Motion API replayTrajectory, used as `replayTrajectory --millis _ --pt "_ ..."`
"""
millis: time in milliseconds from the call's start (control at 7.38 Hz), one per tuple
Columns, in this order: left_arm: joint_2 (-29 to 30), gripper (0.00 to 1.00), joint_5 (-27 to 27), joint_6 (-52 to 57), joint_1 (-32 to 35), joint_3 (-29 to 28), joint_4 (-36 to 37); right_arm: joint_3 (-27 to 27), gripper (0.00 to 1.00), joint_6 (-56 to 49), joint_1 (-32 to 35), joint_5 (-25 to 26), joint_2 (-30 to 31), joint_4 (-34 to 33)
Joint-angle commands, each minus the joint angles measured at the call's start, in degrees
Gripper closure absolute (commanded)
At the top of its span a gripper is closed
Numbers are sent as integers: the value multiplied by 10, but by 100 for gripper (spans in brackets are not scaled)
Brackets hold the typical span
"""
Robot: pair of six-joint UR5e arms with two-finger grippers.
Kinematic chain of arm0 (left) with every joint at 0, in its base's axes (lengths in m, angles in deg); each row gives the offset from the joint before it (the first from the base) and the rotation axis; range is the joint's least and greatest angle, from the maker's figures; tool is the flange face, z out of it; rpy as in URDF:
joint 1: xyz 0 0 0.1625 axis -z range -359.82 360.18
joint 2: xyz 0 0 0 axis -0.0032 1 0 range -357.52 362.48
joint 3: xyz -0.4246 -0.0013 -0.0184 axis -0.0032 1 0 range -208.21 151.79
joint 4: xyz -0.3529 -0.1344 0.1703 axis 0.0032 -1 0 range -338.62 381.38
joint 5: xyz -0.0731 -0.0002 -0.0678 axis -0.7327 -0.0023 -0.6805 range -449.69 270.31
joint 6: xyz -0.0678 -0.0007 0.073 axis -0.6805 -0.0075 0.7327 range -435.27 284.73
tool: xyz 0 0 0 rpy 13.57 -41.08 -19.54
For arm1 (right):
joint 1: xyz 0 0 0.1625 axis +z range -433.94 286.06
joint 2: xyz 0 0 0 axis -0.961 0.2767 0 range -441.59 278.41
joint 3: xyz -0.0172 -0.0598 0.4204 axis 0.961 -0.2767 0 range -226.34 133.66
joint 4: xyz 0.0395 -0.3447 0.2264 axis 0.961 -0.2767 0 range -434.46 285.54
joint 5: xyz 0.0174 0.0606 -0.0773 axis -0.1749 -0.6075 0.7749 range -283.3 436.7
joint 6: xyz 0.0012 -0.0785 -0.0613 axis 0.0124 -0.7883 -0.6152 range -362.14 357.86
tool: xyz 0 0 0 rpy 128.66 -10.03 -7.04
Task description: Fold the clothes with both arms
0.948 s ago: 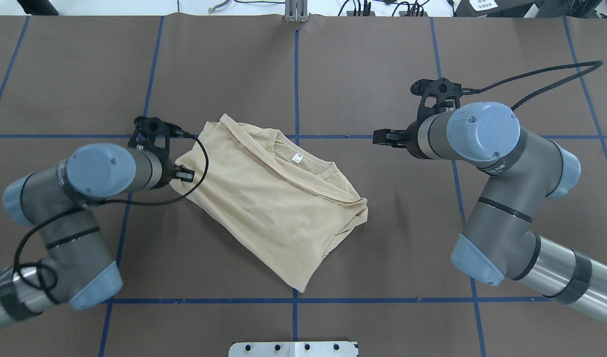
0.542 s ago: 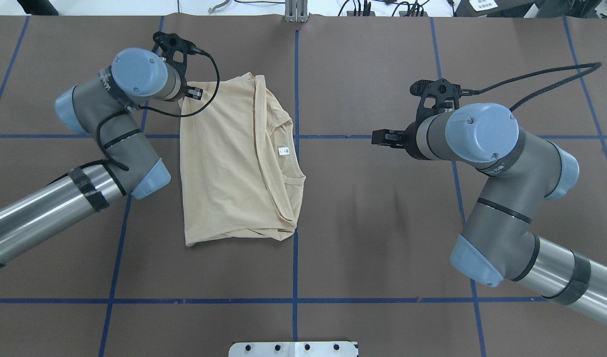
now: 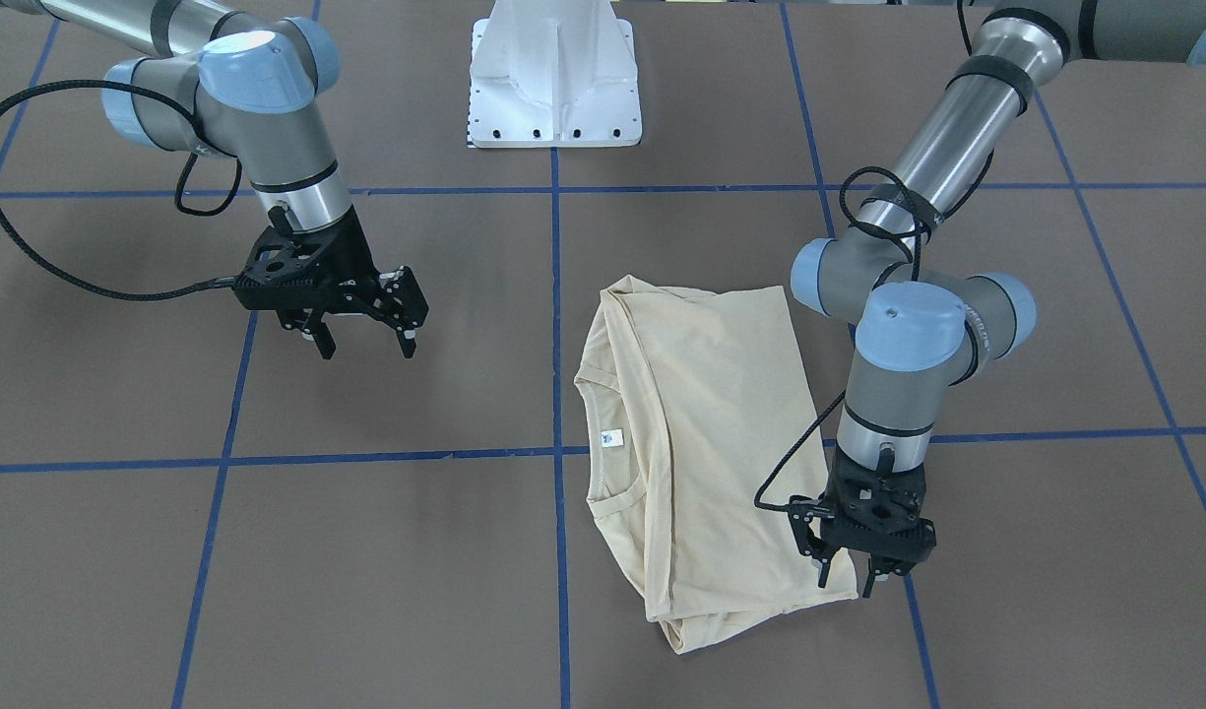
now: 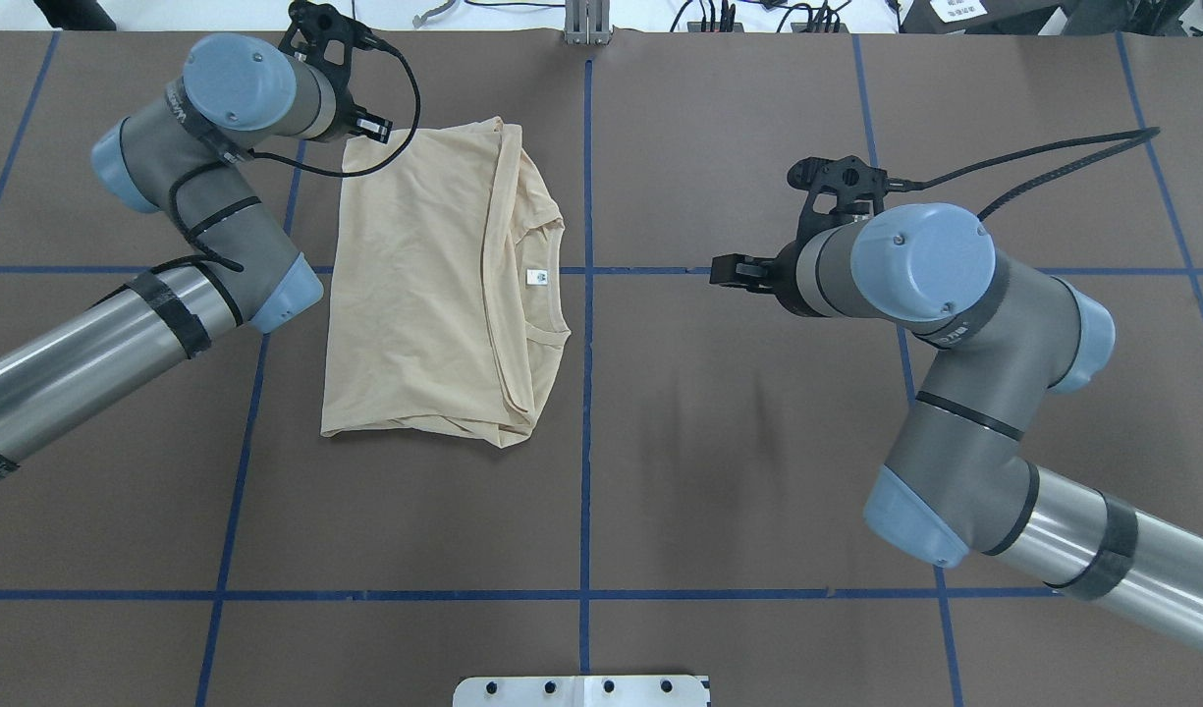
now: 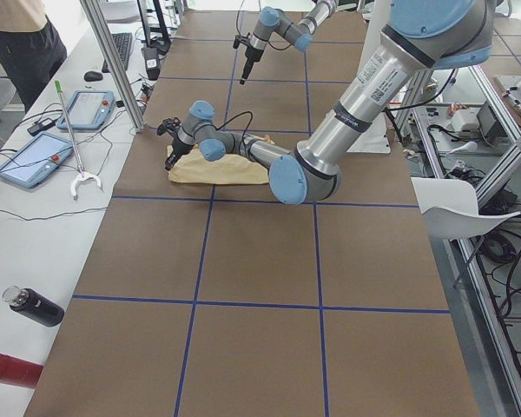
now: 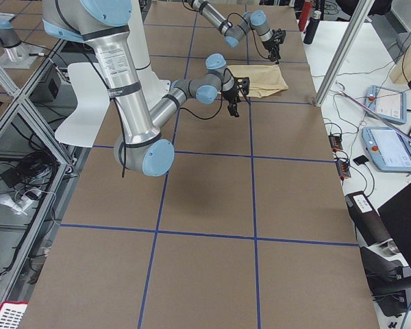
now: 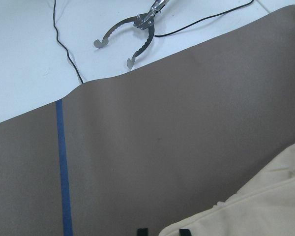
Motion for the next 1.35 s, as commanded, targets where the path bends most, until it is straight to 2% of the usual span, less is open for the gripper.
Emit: replayTrajectory --millis 0,135,271,406,677,813,1219 --pt "-63 0 -64 36 19 77 -11 -100 0 81 -30 30 -113 -5" --pt "-86 0 -64 35 20 109 -11 -131 0 115 -49 44 -163 -48" --pt "-91 0 -64 31 20 117 -11 -159 2 147 -72 64 -208 -82" --pt "-91 0 -64 29 21 117 -11 -194 6 159 -97 91 -231 -82" --pt "-91 0 -64 28 21 118 -11 -255 41 163 -115 113 -271 -80" --pt "-91 0 -64 28 21 118 -11 -260 52 158 -116 112 -272 -80" --pt "-108 0 -63 28 20 134 -11 -272 53 153 -116 123 -272 -79"
